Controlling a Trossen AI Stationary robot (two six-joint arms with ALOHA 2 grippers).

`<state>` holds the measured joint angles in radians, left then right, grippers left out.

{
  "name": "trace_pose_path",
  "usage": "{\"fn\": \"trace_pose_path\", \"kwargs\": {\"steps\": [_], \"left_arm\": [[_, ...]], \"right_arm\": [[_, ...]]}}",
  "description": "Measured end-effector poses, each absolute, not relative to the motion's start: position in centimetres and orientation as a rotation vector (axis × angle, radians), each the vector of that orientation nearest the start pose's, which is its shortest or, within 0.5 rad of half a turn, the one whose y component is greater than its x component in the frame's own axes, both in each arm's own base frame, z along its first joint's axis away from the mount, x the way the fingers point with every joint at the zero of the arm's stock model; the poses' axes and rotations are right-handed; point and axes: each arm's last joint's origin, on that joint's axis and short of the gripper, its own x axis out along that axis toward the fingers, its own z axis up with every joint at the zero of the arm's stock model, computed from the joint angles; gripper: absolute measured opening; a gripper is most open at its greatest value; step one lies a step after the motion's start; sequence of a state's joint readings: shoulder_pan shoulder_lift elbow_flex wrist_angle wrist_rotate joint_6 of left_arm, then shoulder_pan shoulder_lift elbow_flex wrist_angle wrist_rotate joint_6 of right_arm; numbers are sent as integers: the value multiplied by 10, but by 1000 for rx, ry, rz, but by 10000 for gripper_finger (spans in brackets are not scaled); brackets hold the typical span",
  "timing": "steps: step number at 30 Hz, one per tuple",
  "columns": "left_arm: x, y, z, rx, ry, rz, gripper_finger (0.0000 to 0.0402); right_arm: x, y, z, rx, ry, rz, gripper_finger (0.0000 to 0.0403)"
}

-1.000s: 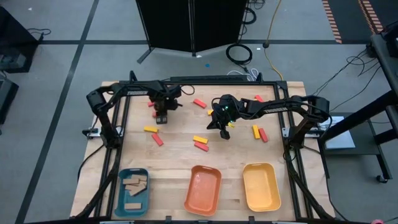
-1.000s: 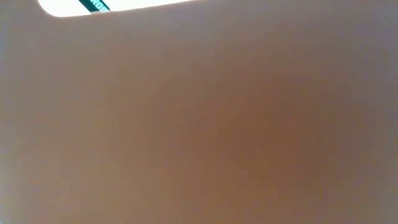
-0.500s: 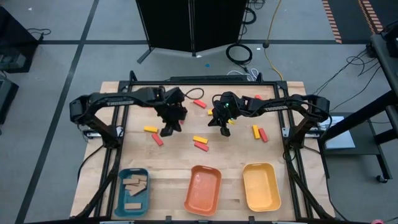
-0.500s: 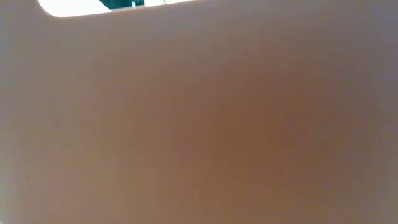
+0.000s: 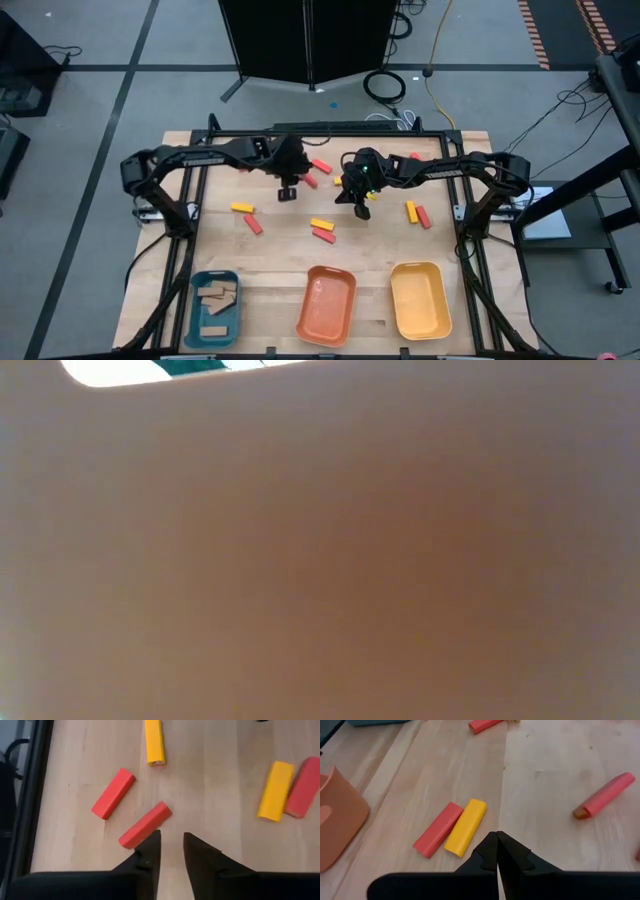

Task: Sort blocks
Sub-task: Put the top left orange block into the orange bin

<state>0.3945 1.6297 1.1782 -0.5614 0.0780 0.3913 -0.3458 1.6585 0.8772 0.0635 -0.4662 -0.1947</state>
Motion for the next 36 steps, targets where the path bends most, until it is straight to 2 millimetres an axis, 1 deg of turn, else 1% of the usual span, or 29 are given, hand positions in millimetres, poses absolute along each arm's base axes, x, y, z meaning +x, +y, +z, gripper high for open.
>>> {"fn": "trace_pose_path", "kwargs": {"steps": [2,6,8,10,14,17,21,27,32,36], "left_arm": [[308,142,222,103,1046,110,110],[305,175,194,68,1124,167,153],[308,185,183,65,1141,173,172],[315,191,177,84,1143,178,189],[327,191,167,207,1199,147,214],[335,190,163,287,1198,106,220],[340,190,152,242,1168,23,221],[342,190,138,265,1194,-25,222],[341,189,136,254,1198,-55,220],[342,188,136,258,1202,-70,198]], "right_arm": [[314,-99,175,99,649,178,0],[314,-99,174,99,650,179,0],[314,-100,174,99,651,179,0],[314,-100,174,98,651,178,0],[314,-102,174,92,650,173,0],[312,-105,174,94,650,162,0],[310,-109,174,103,658,150,0],[309,-110,173,104,671,150,0],[309,-110,173,94,669,153,0],[309,-110,173,90,667,154,0]]}}
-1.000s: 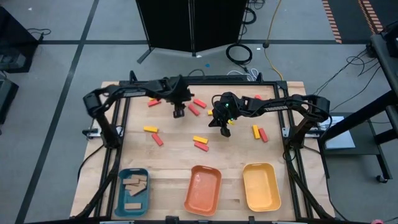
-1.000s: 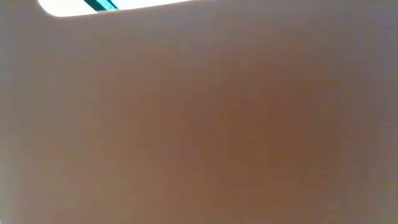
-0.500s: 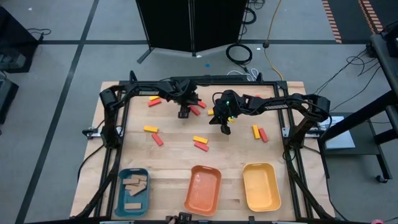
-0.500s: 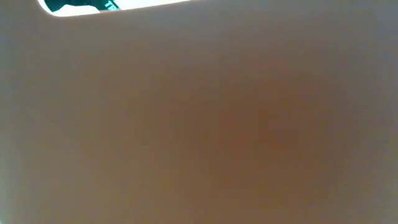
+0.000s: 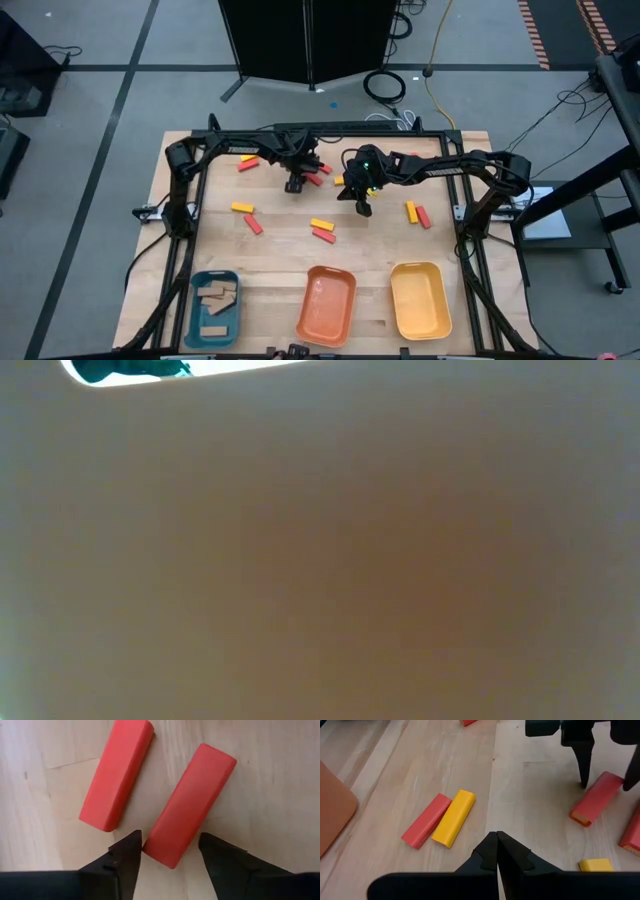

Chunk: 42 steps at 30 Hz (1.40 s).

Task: Sort blocks
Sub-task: Put the top left orange block into the orange bin

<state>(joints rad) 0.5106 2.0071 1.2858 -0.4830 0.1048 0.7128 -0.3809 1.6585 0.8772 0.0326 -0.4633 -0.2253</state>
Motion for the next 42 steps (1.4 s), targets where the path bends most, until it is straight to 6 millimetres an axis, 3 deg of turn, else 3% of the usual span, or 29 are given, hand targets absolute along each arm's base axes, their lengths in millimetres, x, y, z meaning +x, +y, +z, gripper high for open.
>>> {"fn": "trace_pose_path", "kwargs": {"steps": [11,19,30,42], "left_arm": [[336,182,145,222,1223,-73,70],[329,160,192,185,1137,-92,86],[325,94,252,-30,872,-429,81],[336,10,258,39,838,-700,80]], "right_arm": [[309,-110,173,93,668,153,0],[309,-110,172,96,673,154,0],[309,-110,172,106,674,151,0],[309,-109,172,125,675,145,0]]}}
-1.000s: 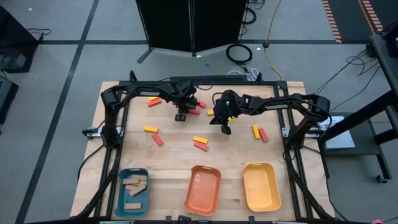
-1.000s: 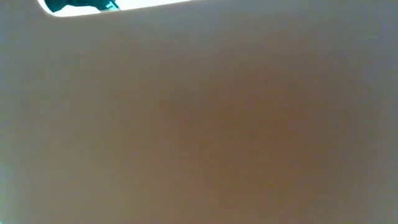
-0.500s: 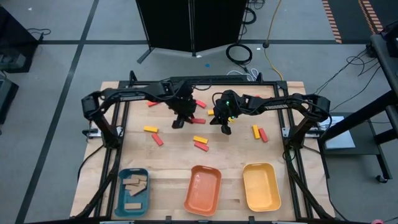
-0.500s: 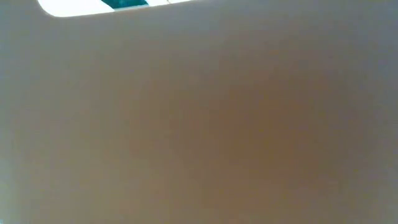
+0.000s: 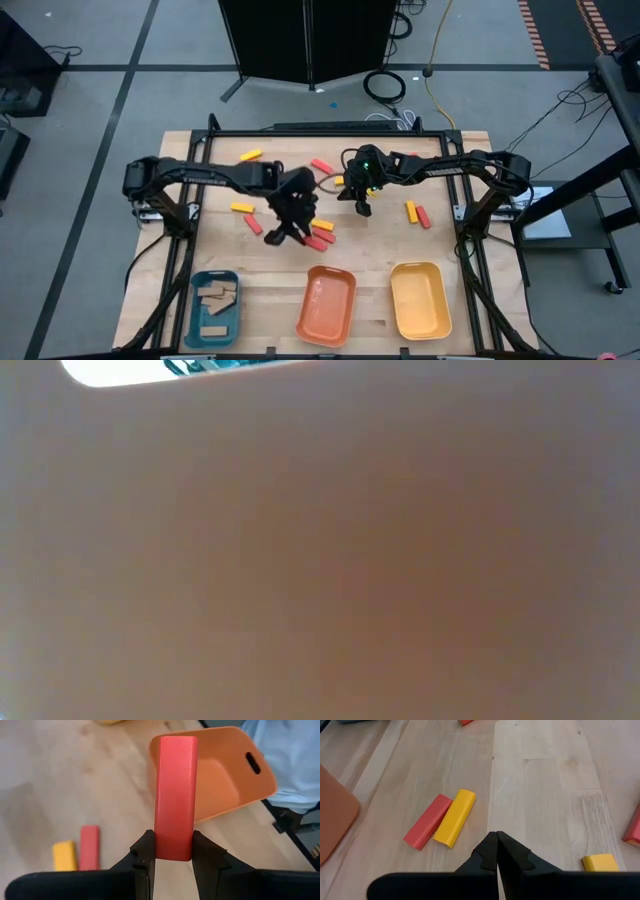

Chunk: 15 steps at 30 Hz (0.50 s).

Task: Sort blocks
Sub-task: Put the top left orange block into the orange bin

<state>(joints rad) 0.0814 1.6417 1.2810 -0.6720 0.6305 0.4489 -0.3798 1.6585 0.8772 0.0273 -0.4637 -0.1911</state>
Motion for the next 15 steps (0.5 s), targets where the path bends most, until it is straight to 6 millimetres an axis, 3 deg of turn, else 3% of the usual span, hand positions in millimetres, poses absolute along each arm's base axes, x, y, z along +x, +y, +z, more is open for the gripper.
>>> {"fn": "trace_pose_path", "kwargs": {"steps": [15], "left_arm": [[359,-48,252,104,693,-840,82]], "right_arm": [[310,-110,173,121,663,145,0]]}}
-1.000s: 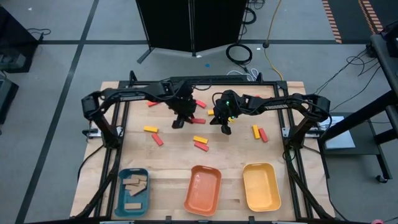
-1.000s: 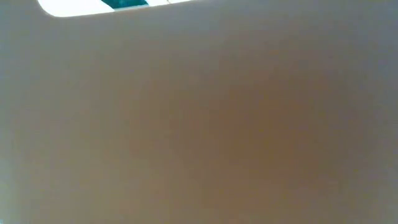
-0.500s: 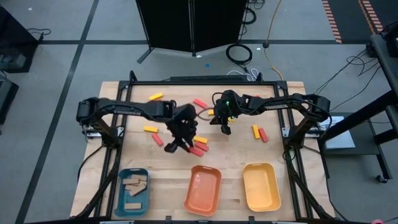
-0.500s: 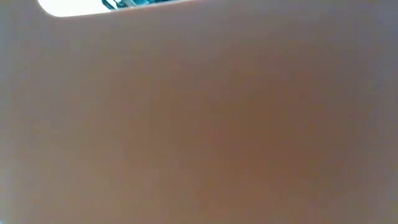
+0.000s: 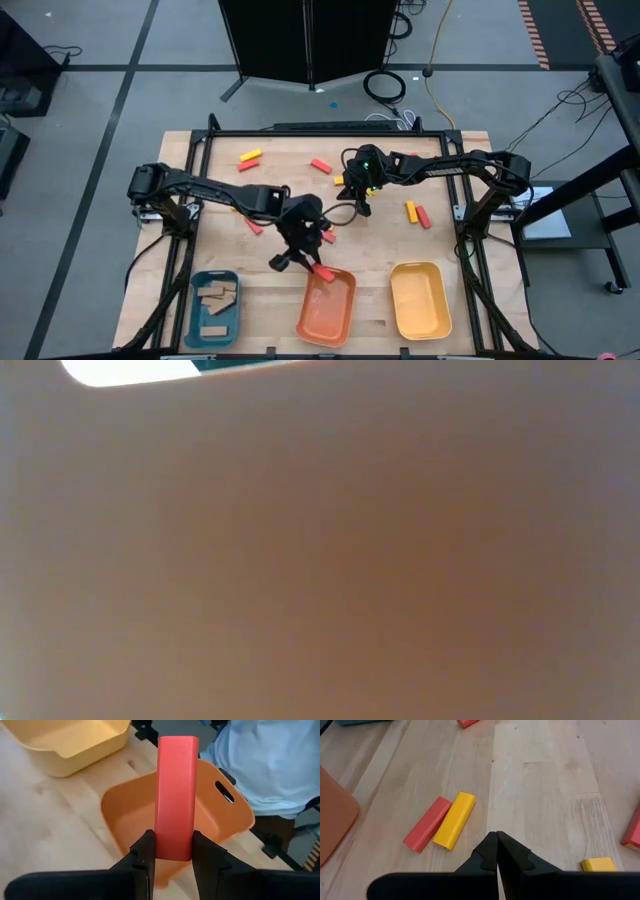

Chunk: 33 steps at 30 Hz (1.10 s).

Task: Sort blocks
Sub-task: Put the top left orange block into the orange bin, then put the bottom left orange block into the orange bin

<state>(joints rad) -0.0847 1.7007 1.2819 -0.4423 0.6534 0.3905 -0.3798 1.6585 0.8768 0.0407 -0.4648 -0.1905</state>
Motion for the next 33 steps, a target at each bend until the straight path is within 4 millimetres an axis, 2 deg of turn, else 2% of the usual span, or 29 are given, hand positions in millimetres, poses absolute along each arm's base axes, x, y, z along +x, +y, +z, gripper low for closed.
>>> {"fn": "trace_pose_path", "kwargs": {"steps": [4,8,14,21,33], "left_arm": [[368,-56,246,119,628,-882,84],[379,-61,232,80,604,-940,85],[391,-67,203,-63,632,-1045,86],[399,-69,188,-195,675,-1062,88],[398,-65,186,-182,704,-1018,178]], "right_arm": [[310,-110,174,137,657,139,0],[310,-109,174,144,656,141,0],[310,-108,174,148,660,142,0],[313,-106,175,146,643,147,0],[313,-106,176,142,638,148,0]]}}
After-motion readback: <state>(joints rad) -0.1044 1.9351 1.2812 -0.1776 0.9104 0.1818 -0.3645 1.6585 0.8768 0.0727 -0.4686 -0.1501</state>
